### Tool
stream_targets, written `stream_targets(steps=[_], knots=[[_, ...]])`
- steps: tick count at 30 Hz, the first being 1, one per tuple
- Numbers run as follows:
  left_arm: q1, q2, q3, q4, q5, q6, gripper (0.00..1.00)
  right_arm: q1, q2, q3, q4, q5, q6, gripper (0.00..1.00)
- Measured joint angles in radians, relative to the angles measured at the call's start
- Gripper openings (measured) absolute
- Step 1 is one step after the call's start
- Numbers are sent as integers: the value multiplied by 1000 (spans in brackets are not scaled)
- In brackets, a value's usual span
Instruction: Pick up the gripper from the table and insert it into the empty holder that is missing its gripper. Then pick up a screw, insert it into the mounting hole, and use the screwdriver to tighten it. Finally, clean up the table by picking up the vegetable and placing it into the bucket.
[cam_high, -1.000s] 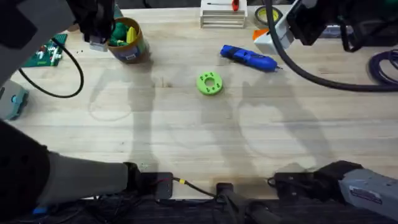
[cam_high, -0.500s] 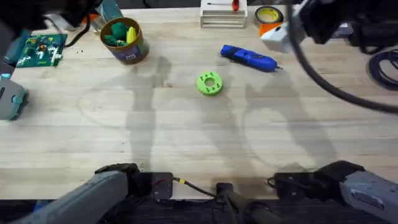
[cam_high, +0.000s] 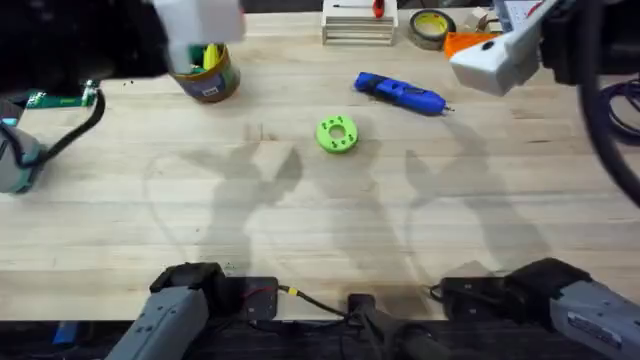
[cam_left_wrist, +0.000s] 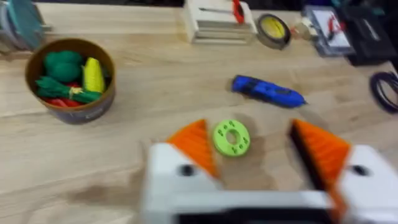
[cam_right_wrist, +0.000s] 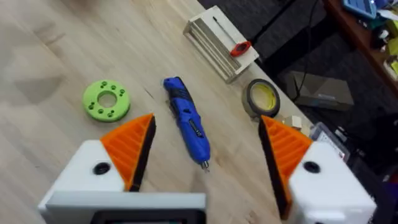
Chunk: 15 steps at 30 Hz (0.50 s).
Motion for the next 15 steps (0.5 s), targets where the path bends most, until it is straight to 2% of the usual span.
stream_targets(steps=[4, 5, 7, 8, 13, 15], knots=[[0, -37, 0, -36, 25, 32, 83, 0, -27, 0, -14, 0, 25, 991], [0, -43, 0, -46, 28, 40, 25, 0, -33, 0, -18, 0, 29, 991], [0, -53, 0, -62, 36, 45, 13, 0, -42, 0, -24, 0, 33, 991], [0, -55, 0, -63, 38, 52, 134, 0, -45, 0, -25, 0, 35, 992], [0, -55, 0, -78, 44, 51, 919, 0, -47, 0, -27, 0, 37, 992], [0, -55, 0, -78, 44, 52, 988, 0, -47, 0, -27, 0, 40, 991]])
